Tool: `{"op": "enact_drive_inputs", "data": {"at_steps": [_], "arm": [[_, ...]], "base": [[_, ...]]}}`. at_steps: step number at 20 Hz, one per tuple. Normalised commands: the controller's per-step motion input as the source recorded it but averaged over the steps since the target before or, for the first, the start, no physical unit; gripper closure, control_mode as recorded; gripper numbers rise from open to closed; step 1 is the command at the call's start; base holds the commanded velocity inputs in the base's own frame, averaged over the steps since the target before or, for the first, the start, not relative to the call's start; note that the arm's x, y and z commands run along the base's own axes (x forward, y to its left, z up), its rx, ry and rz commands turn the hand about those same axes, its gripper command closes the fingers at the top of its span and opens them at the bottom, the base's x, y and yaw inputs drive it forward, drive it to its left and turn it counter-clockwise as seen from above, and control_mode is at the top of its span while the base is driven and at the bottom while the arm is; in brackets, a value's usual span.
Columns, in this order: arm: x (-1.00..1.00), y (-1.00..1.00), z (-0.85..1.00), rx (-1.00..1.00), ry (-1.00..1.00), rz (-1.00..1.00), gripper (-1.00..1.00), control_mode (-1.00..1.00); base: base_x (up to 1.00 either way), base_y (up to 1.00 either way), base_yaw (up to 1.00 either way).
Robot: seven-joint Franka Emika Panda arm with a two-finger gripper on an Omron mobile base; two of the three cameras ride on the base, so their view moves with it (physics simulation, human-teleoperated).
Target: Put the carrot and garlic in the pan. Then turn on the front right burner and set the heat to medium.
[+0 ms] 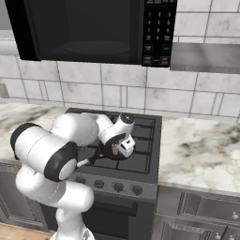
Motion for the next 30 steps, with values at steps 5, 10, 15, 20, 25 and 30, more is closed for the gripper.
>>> {"op": "enact_drive_inputs", "data": {"at_steps": [5, 10, 15, 20, 25, 30], "arm": [[-0.29, 0.0, 0.5, 0.0, -0.15, 0.02, -1.0, -1.0], [-0.35, -0.01, 0.6, 0.0, -0.1, 0.02, -1.0, -1.0], [-0.47, -0.09, 0.47, 0.0, -0.07, 0.0, -1.0, -1.0], [-0.41, -0.31, 0.2, 0.0, 0.0, 0.0, -1.0, -1.0], [-0.42, -0.4, 0.03, 0.0, -0.03, 0.0, -1.0, -1.0], [-0.5, -0.37, 0.0, 0.0, -0.18, 0.0, -1.0, -1.0]], "base": [[0.0, 0.0, 0.0], [0.0, 0.0, 0.0], [0.0, 0.0, 0.0], [0.0, 0.0, 0.0], [0.0, 0.0, 0.0], [0.0, 0.0, 0.0]]}}
